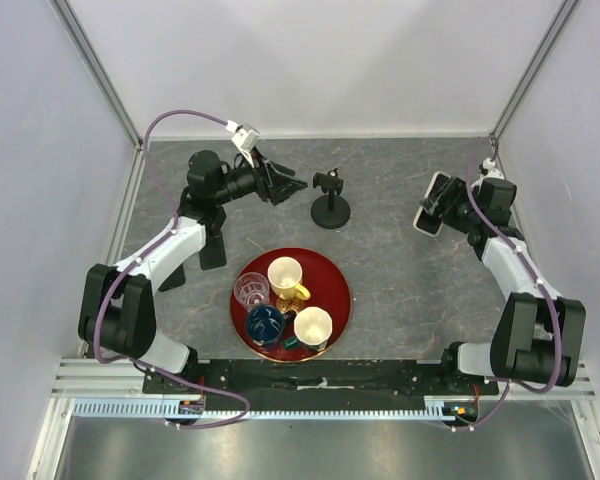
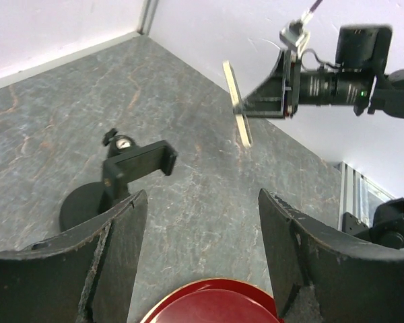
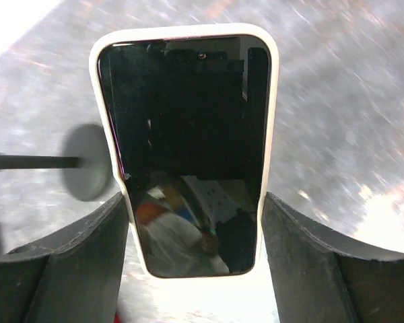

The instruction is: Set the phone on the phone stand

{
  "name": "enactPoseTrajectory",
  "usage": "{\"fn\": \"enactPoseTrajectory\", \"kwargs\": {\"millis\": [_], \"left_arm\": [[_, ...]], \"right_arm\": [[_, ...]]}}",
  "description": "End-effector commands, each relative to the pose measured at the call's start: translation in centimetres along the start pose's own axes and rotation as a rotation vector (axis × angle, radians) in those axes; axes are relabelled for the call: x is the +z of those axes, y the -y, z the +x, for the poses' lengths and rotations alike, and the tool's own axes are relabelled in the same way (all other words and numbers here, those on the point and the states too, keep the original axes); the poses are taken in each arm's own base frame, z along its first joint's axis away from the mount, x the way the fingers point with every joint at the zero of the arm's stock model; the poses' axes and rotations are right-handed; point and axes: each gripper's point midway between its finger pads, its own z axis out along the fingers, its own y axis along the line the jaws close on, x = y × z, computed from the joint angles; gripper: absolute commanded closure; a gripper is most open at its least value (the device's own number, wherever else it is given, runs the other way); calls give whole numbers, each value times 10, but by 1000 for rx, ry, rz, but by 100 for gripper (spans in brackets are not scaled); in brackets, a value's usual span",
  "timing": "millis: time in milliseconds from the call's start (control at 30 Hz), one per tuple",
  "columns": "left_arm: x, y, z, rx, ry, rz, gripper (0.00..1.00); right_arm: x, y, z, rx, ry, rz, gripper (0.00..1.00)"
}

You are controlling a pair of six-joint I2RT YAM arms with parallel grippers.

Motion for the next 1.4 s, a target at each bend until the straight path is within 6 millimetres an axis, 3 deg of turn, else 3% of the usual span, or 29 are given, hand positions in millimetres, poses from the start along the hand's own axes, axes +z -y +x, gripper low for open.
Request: {"fn": "enactPoseTrajectory", "kwargs": {"millis": [0, 33, 67, 133, 167, 233, 267, 367, 500, 767, 933, 1100, 1200, 1233, 1267, 1300, 1333, 1367], "left_arm": [[14, 38, -22, 130, 70, 76, 27], [17, 41, -23, 154, 86, 62, 27], [25, 56, -18, 179, 86, 94, 27], [34, 65, -16, 239, 105, 91, 25], [42, 79, -10, 259, 103, 120, 24], [54, 90, -5, 260, 114, 130, 23], [59, 94, -6, 258, 120, 134, 22], [75, 105, 2, 250, 115, 155, 22], [91, 117, 12, 238, 104, 180, 22], [104, 136, 23, 241, 88, 237, 22], [113, 134, 32, 229, 65, 236, 23], [116, 129, 36, 222, 41, 222, 46], [117, 130, 39, 234, 15, 237, 66], [117, 132, 39, 240, 9, 246, 82], [116, 135, 38, 250, 2, 263, 89], [114, 133, 41, 248, -19, 257, 96], [113, 132, 39, 258, -20, 257, 98], [108, 136, 35, 262, -19, 276, 98]], "right_arm": [[-48, -94, -73, 30, 272, -381, 100], [-56, -104, -77, 51, 291, -411, 100], [-62, -113, -78, 75, 303, -417, 100], [-87, -142, -85, 149, 340, -472, 100], [-102, -145, -94, 195, 402, -453, 100], [-115, -165, -88, 273, 401, -467, 100], [-126, -161, -95, 313, 446, -417, 100], [-138, -168, -87, 399, 437, -384, 100], [-140, -182, -74, 450, 394, -388, 100], [-142, -204, -51, 450, 341, -385, 100], [-148, -223, -40, 462, 315, -424, 100], [-154, -240, -29, 451, 301, -445, 100], [-152, -248, -23, 436, 281, -452, 100], [-150, -253, -23, 424, 276, -460, 100], [-149, -260, -18, 392, 253, -483, 100], [-148, -264, -18, 364, 247, -493, 94], [-144, -270, -18, 291, 241, -496, 80], [-143, -276, -16, 246, 232, -508, 36]]}}
